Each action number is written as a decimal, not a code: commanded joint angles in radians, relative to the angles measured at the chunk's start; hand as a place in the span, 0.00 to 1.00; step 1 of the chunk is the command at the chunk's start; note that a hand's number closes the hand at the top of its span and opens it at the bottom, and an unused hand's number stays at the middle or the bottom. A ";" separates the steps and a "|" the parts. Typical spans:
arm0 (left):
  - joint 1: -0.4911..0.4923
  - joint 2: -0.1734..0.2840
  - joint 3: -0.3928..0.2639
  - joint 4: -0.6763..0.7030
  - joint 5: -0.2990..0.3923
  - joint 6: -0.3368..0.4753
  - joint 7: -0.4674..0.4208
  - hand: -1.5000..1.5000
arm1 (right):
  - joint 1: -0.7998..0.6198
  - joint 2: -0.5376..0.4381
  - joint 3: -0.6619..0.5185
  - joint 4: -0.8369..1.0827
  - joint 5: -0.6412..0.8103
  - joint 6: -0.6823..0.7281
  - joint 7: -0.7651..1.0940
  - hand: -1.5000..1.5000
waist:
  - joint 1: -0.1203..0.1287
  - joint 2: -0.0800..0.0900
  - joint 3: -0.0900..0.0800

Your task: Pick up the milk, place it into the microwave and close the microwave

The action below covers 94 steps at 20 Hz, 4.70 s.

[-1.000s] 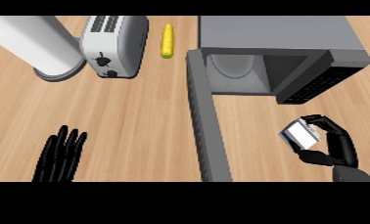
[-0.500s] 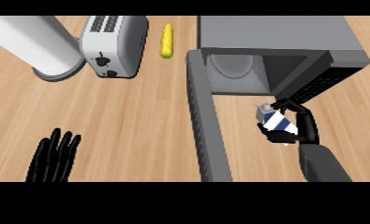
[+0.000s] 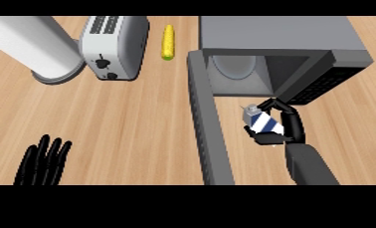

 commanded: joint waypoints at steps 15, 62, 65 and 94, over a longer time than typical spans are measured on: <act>0.006 -0.012 0.104 0.077 0.031 -0.098 -0.023 0.00 | 0.030 0.102 0.278 -0.421 -0.122 -0.267 0.327 1.00 | -0.003 -0.001 0.006; -0.179 -0.014 0.088 0.190 -0.108 -0.121 0.032 0.00 | -0.589 -0.134 0.173 0.309 0.174 -0.548 0.477 0.00 | 0.105 0.058 0.013; -0.186 -0.040 0.070 0.166 -0.100 -0.111 0.038 0.00 | -0.563 -0.100 0.145 0.288 0.145 -0.539 0.423 0.00 | 0.104 0.055 0.014; -0.201 -0.095 -0.027 0.149 -0.199 -0.092 0.084 0.00 | -0.203 -0.064 -0.016 0.262 -0.046 -0.026 0.030 0.00 | 0.010 0.010 0.008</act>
